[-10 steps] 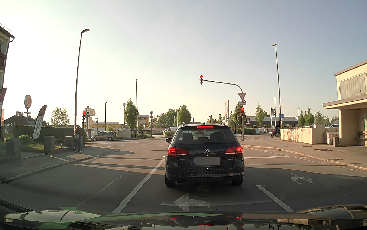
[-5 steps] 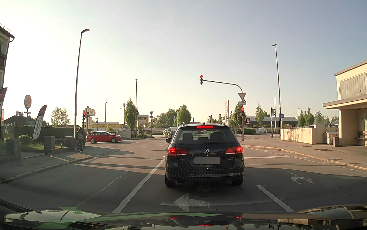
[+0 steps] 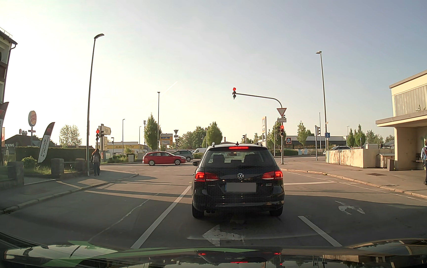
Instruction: Follow the waypoints while adhering to traffic rules and regulations
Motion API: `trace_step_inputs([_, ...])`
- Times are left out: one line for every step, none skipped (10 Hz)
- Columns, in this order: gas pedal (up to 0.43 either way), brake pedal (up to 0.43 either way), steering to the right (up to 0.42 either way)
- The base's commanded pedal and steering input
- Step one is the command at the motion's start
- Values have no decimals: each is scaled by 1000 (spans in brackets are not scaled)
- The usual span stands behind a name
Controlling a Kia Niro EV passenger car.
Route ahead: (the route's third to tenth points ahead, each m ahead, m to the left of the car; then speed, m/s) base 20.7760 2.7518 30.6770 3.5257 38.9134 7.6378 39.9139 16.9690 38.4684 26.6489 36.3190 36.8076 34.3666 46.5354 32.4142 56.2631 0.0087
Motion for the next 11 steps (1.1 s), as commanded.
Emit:
trace_step_inputs([0,341,-5])
trace_step_inputs([0,341,-5])
trace_step_inputs([0,341,-5])
trace_step_inputs([0,341,-5])
trace_step_inputs([0,341,-5])
trace_step_inputs([0,341,-6])
trace_step_inputs([0,341,-5])
trace_step_inputs([0,341,-6])
trace_step_inputs([0,341,-5])
trace_step_inputs([0,341,-6])
trace_step_inputs([0,341,-5])
